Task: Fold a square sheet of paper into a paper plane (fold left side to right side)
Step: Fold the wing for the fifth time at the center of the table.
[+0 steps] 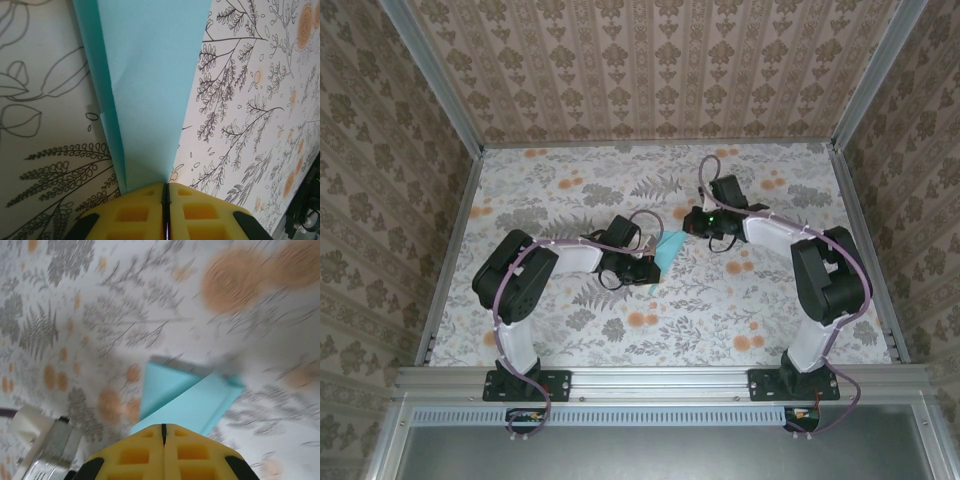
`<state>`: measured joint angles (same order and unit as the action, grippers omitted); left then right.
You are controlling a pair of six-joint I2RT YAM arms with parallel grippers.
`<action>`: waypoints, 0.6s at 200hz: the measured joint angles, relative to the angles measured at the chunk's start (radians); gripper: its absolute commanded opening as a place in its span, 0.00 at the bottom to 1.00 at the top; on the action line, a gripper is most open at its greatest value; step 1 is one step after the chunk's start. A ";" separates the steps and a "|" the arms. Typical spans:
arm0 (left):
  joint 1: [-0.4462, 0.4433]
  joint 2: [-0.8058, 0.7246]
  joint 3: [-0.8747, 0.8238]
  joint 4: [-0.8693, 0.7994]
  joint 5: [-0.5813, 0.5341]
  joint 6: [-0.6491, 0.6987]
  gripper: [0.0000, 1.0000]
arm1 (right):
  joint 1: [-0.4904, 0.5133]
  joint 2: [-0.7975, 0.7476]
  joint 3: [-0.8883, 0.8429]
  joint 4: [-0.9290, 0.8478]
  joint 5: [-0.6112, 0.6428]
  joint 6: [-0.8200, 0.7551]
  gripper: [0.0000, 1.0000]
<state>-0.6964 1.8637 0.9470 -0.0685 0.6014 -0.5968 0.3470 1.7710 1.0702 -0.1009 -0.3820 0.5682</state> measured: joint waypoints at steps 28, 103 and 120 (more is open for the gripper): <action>-0.003 0.000 0.004 -0.007 -0.004 0.000 0.11 | 0.066 0.020 -0.048 0.031 -0.021 0.057 0.00; -0.006 -0.002 0.011 -0.022 -0.004 0.000 0.14 | 0.108 0.119 -0.051 0.073 -0.040 0.117 0.00; -0.010 -0.013 0.011 -0.042 -0.005 0.000 0.16 | 0.108 0.126 -0.051 0.060 -0.033 0.117 0.00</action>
<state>-0.7063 1.8511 0.9585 -0.1104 0.5964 -0.5968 0.4545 1.8973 1.0195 -0.0410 -0.4152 0.6853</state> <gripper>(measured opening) 0.147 0.052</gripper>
